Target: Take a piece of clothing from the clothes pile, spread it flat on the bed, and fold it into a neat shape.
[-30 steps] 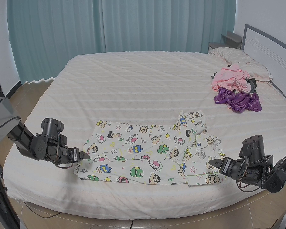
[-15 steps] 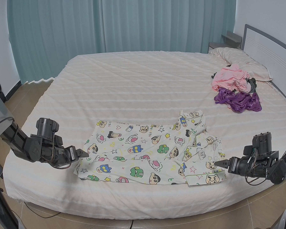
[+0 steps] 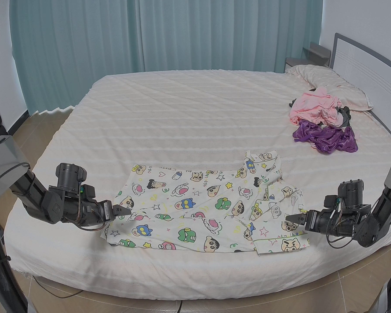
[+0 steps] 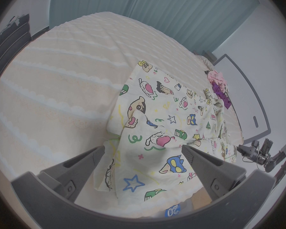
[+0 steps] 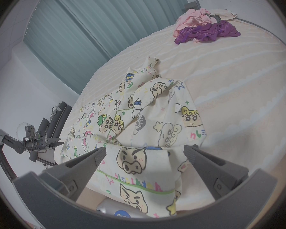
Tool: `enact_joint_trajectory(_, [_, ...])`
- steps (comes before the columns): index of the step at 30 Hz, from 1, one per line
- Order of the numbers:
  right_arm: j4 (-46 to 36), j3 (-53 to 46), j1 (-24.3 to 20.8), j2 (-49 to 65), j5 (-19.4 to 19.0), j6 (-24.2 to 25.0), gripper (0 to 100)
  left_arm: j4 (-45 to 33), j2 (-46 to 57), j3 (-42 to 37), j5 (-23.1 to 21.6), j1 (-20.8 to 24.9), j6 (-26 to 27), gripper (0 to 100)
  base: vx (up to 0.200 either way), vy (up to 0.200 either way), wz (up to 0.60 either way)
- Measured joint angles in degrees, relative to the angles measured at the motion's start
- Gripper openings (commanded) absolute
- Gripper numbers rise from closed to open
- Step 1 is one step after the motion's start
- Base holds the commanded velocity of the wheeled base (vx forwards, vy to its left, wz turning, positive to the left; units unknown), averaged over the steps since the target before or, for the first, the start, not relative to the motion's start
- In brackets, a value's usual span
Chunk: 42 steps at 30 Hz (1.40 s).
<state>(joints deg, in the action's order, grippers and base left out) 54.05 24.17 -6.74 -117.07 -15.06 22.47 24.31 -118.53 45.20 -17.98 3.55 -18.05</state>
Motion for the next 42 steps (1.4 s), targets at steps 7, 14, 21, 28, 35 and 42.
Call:
enact_joint_trajectory(7, [4.4,0.1,-1.1,-3.6,-0.2,0.0,100,0.1,-1.9,0.7,-0.3,0.8,1.4,100,0.0,0.0,0.0])
enact_joint_trajectory(14, [4.8,-0.3,-1.9,-5.3,-0.6,0.3,100,0.0,-2.4,0.8,-2.2,1.2,1.5,100,0.0,0.0,0.0])
enact_joint_trajectory(21, [4.8,-0.1,-2.0,-6.2,-0.6,0.6,0,-0.1,-3.3,1.1,-2.1,1.3,1.6,0,0.0,0.0,0.0])
enact_joint_trajectory(28, [6.2,0.1,-1.8,-6.4,-0.6,1.5,0,0.0,-5.4,2.1,-0.8,1.2,1.3,0,0.0,0.0,0.0])
enact_joint_trajectory(35, [11.7,0.0,-1.6,-6.3,-0.2,4.8,0,0.2,-5.6,2.0,-0.7,1.0,0.7,0,0.0,0.0,0.0])
enact_joint_trajectory(42, [15.2,0.2,-1.2,-6.6,0.0,5.5,0,0.4,-3.2,1.6,-0.8,-0.3,-3.7,0,0.0,0.0,0.0])
